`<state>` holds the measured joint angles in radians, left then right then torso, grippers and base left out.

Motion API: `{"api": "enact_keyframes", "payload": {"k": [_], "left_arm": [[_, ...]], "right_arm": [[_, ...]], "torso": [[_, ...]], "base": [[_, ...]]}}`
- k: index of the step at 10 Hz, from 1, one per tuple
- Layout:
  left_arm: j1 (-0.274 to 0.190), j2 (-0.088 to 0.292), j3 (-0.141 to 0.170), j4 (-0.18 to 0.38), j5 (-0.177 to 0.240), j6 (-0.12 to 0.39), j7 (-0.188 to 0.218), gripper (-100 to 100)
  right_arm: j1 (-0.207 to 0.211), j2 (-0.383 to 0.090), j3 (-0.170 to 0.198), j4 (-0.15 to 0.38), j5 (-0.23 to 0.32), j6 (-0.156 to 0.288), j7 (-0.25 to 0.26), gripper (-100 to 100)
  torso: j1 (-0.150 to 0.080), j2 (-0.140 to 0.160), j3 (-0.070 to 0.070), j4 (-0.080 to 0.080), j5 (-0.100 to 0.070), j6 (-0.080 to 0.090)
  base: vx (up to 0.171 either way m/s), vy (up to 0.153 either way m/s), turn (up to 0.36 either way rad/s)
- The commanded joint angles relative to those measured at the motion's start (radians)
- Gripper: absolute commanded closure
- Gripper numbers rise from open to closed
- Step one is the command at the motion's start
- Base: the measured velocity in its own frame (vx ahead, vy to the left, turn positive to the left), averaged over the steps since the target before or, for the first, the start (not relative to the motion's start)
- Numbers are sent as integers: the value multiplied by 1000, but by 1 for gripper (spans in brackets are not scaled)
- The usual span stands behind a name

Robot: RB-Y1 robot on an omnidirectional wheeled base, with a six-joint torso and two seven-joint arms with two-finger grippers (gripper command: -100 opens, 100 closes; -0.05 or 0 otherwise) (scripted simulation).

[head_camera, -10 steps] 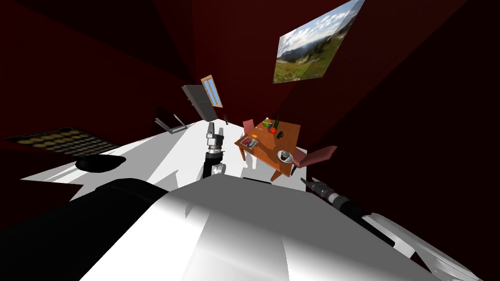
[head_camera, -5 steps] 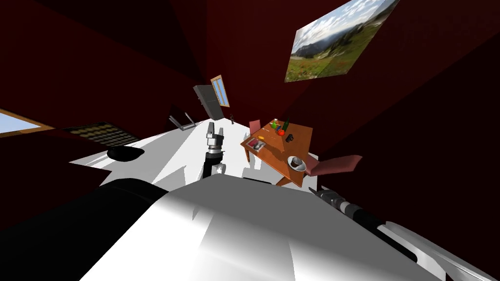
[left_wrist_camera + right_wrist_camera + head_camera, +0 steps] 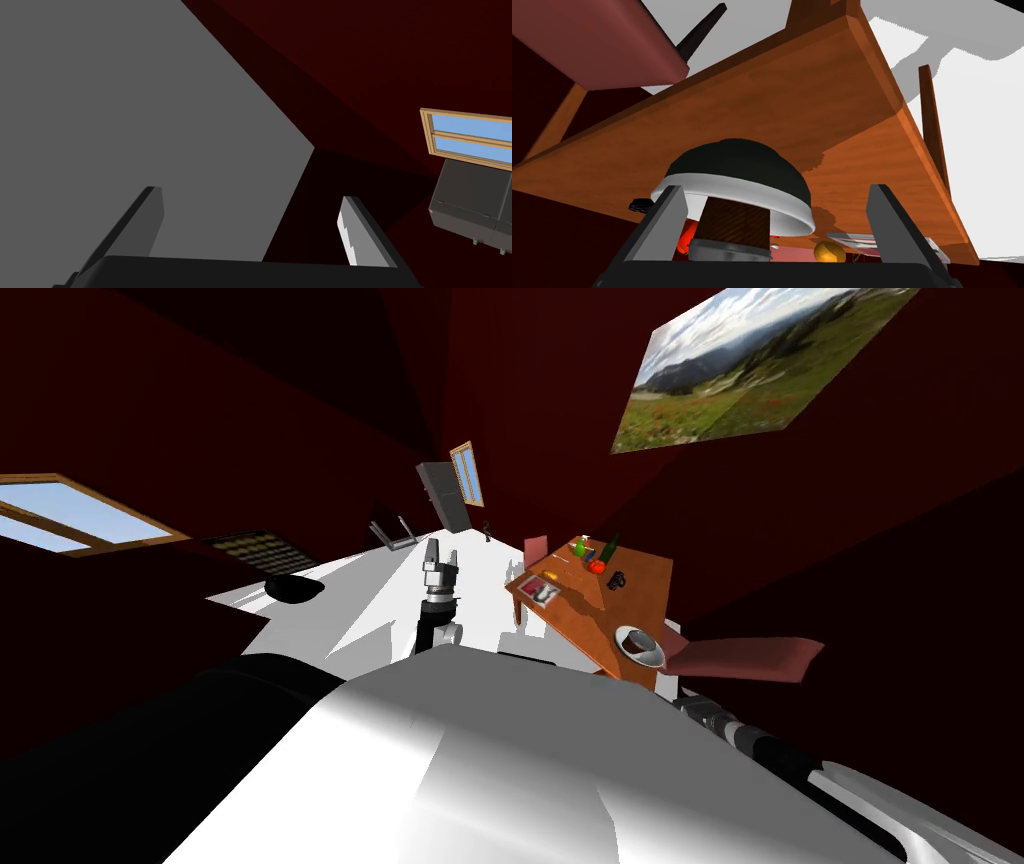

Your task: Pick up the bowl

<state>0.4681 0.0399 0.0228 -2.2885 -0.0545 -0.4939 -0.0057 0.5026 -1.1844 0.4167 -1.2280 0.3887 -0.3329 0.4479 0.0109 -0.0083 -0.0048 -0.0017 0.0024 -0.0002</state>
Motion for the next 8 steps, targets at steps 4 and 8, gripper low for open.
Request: {"api": "enact_keyframes", "payload": {"k": [4,8], "left_arm": [[0,0,0,0,0,0,0,0],[0,0,0,0,0,0,0,0]], "right_arm": [[1,-56,70,99,-3,16,66,-100],[-12,-80,132,174,1,19,106,-100]], "torso": [[2,-1,0,0,1,0],[-3,4,2,1,0,2]], "base": [[140,148,185],[92,88,113]]}}
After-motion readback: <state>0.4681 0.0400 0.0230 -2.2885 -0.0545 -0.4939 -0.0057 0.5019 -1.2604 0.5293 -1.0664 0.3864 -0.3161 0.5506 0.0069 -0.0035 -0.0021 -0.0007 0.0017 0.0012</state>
